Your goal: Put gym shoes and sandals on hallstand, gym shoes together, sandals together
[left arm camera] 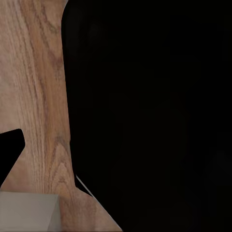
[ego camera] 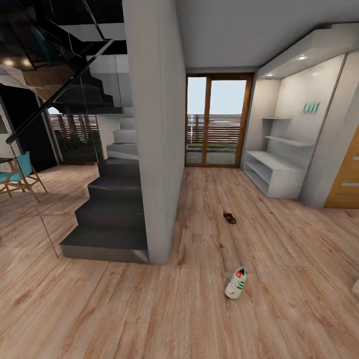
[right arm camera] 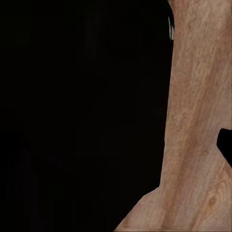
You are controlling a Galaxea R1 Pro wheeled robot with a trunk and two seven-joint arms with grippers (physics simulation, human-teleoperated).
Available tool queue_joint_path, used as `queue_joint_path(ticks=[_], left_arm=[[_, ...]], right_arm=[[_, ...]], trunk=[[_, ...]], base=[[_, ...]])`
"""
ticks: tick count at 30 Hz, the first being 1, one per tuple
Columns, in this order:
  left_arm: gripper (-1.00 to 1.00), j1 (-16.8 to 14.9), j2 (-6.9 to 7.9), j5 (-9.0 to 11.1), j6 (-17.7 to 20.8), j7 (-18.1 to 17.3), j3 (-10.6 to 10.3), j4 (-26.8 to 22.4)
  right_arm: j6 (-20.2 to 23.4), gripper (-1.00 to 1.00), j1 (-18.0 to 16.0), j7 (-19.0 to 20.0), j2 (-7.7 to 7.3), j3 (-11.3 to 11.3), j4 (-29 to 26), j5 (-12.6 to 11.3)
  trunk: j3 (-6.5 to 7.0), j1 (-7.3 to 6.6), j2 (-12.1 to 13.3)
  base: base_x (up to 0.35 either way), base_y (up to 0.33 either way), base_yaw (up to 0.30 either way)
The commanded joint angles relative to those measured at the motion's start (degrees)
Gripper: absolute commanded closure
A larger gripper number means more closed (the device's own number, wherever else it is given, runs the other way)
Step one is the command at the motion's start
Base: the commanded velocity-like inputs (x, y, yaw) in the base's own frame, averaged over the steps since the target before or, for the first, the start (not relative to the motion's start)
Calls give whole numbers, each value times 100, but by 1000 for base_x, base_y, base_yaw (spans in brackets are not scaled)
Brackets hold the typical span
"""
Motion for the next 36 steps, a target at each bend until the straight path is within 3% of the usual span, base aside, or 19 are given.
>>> queue_joint_path(ticks=[1,5,13,36], left_arm=[[-100,-1,0,0,0,0,0,0],[-100,-1,-9,-9,-9,-18,-7,-26],[-100,-1,-9,-9,-9,-18,3,-44],[-100,-1,-9,-8,-9,-18,-2,-62]], right_arm=[[0,-100,-1,0,0,0,0,0],[-9,-100,-12,-18,114,19,-88,7],[-13,-100,-22,-18,170,32,-193,10],[-73,-100,-27,-26,186,33,-419,19]], trunk=[[-3,0,-2],[-3,0,-2],[-3,0,-2],[-3,0,-2]], base=[[0,0,0],[0,0,0],[0,0,0],[0,0,0]])
